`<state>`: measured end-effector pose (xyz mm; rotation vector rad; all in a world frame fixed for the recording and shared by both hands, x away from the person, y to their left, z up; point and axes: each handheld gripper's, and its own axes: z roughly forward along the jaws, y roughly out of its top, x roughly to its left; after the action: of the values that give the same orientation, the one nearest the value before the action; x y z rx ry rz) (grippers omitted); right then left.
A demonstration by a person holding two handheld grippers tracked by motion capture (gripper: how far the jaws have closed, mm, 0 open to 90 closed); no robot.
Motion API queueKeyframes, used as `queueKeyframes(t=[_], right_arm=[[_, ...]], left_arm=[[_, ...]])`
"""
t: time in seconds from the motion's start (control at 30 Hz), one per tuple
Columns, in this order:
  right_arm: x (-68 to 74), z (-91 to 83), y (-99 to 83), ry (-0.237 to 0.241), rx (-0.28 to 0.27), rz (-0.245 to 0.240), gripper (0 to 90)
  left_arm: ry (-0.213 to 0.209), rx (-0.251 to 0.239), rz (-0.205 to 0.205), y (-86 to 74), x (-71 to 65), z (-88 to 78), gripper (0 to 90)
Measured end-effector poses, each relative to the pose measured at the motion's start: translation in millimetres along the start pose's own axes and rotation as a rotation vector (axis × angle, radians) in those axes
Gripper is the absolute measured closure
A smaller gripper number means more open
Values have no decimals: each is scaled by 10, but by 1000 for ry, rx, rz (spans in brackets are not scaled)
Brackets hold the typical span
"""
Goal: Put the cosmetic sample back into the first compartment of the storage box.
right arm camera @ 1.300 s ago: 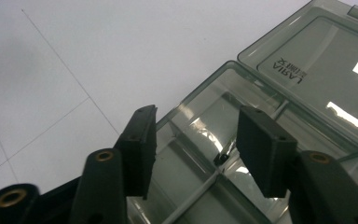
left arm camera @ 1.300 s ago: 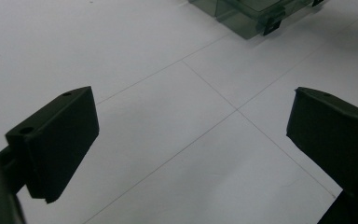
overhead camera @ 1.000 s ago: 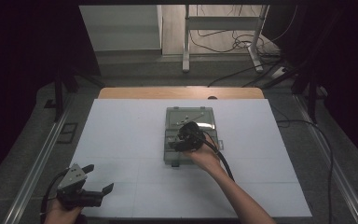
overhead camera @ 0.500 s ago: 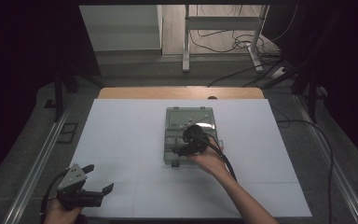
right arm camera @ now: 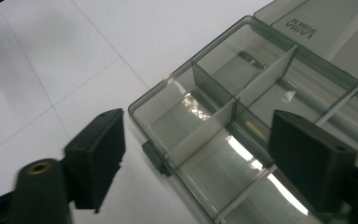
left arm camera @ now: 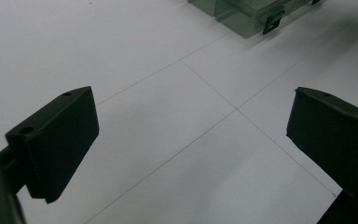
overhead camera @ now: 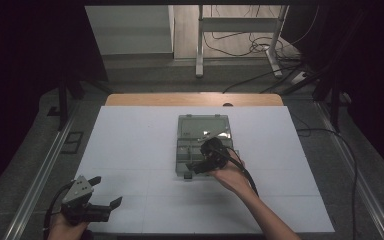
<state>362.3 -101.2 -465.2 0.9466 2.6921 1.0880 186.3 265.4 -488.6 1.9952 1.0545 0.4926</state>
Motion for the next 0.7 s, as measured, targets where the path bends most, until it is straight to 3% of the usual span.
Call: queueKeyframes(t=[0.3, 0.7], right_arm=[[44, -84, -112, -6, 3, -42, 54], [36, -227, -255, -3, 2, -31, 33]], left_arm=[[-1, 1, -1, 1, -1, 2, 26], [0, 3, -1, 2, -3, 4, 26]])
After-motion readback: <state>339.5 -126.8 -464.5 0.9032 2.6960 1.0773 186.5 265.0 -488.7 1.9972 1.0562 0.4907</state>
